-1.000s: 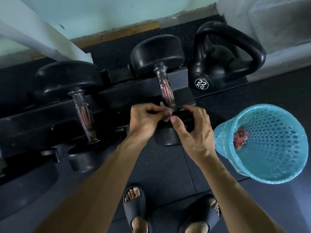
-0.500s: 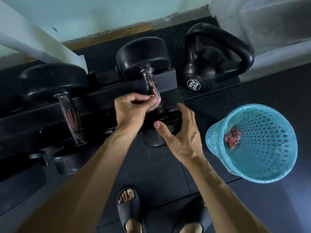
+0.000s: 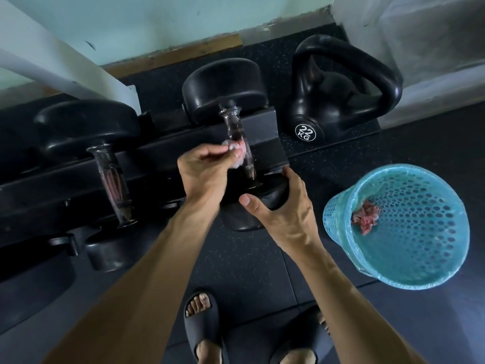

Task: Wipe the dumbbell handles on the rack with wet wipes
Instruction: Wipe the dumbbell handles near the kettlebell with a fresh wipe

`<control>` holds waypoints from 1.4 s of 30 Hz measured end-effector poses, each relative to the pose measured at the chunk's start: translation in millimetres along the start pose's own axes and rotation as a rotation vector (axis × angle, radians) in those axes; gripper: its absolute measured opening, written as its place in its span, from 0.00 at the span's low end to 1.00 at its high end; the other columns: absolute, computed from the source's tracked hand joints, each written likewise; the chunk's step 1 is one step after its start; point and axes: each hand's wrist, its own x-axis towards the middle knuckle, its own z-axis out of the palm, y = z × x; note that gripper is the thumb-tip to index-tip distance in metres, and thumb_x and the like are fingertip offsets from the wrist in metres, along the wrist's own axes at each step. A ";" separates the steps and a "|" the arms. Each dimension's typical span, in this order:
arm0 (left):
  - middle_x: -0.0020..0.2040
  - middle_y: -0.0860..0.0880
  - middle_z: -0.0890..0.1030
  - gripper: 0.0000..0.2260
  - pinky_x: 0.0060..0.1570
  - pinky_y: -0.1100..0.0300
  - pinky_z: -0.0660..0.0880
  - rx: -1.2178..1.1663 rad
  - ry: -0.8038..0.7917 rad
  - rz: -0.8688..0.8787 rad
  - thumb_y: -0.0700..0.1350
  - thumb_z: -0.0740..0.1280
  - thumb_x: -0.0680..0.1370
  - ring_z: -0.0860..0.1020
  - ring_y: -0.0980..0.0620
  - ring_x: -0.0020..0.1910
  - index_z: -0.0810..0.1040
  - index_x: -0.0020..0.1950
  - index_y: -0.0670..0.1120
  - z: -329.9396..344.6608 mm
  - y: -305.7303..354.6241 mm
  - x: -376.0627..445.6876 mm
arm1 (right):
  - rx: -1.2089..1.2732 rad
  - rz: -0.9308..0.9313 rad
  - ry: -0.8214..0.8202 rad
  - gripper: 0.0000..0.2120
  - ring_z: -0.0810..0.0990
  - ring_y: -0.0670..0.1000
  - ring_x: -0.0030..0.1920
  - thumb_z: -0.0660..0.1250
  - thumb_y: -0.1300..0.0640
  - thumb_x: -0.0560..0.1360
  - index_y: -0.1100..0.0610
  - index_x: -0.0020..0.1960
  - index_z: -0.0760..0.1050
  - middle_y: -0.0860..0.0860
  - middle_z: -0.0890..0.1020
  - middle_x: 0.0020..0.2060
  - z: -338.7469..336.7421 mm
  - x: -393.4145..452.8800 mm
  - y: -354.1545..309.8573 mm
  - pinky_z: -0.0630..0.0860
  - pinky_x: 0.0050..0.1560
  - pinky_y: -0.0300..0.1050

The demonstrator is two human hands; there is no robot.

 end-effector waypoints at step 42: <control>0.54 0.49 0.84 0.10 0.53 0.63 0.74 1.022 -0.161 1.143 0.37 0.67 0.77 0.78 0.45 0.49 0.85 0.55 0.45 -7.5 -6.3 27.6 | 0.101 0.008 -0.001 0.56 0.66 0.48 0.70 0.69 0.28 0.54 0.51 0.76 0.59 0.45 0.65 0.63 1.3 0.1 5.8 0.67 0.59 0.37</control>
